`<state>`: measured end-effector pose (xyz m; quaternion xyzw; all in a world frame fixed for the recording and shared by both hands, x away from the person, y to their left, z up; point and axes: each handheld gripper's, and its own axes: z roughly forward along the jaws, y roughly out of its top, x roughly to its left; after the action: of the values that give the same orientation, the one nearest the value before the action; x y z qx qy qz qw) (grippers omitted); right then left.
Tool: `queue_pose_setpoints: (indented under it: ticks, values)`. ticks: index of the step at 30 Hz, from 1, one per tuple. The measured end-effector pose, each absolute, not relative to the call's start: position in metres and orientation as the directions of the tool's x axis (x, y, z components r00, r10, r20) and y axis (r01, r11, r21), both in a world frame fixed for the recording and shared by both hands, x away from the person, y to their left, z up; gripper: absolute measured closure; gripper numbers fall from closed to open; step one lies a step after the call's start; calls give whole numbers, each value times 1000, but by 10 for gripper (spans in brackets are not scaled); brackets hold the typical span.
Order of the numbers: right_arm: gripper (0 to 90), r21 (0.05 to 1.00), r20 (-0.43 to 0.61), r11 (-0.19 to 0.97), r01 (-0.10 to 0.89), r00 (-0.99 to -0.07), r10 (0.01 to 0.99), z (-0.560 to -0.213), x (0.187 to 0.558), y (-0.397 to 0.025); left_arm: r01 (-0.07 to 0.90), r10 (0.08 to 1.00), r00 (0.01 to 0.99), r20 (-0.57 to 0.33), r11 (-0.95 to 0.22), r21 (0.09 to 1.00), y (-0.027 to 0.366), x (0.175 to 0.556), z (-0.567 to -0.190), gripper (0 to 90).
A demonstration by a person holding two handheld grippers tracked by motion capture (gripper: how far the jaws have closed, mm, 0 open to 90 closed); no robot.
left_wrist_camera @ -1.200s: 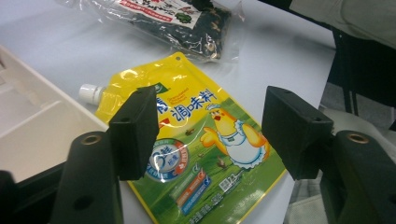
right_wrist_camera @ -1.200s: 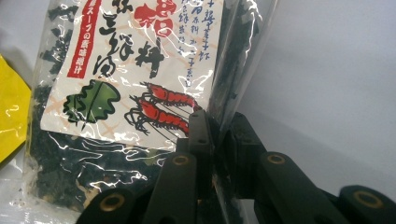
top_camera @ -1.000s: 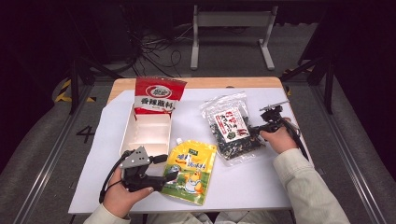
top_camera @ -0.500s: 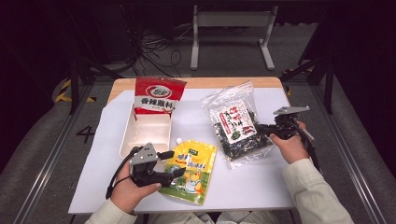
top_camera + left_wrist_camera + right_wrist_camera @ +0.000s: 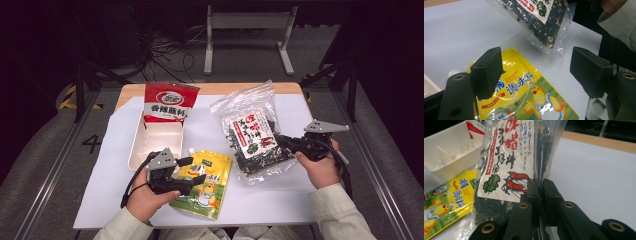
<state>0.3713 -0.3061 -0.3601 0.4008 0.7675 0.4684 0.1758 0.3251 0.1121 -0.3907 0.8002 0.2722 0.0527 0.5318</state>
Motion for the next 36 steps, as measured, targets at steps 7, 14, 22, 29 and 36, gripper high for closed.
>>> queue_pose_setpoints:
  ticks: [7, 14, 22, 29, 36]
  values:
    - [842, 884, 92, 240, 402, -651, 753, -350, 354, -300, 398, 502, 836, -221, -277, 875, 94, 338, -388, 255]
    - [842, 899, 83, 238, 368, -677, 731, -342, 345, -293, 424, 505, 827, -245, -276, 862, 78, 346, -393, 251]
    - [842, 906, 70, 246, 345, -695, 716, -340, 336, -282, 434, 484, 836, -260, -292, 852, 69, 346, -398, 249]
    - [841, 911, 82, 236, 339, -708, 702, -340, 332, -271, 465, 465, 829, -310, -266, 844, 61, 346, -400, 267]
    - [838, 916, 81, 237, 324, -727, 681, -340, 328, -261, 448, 461, 836, -297, -262, 855, 56, 343, -397, 334]
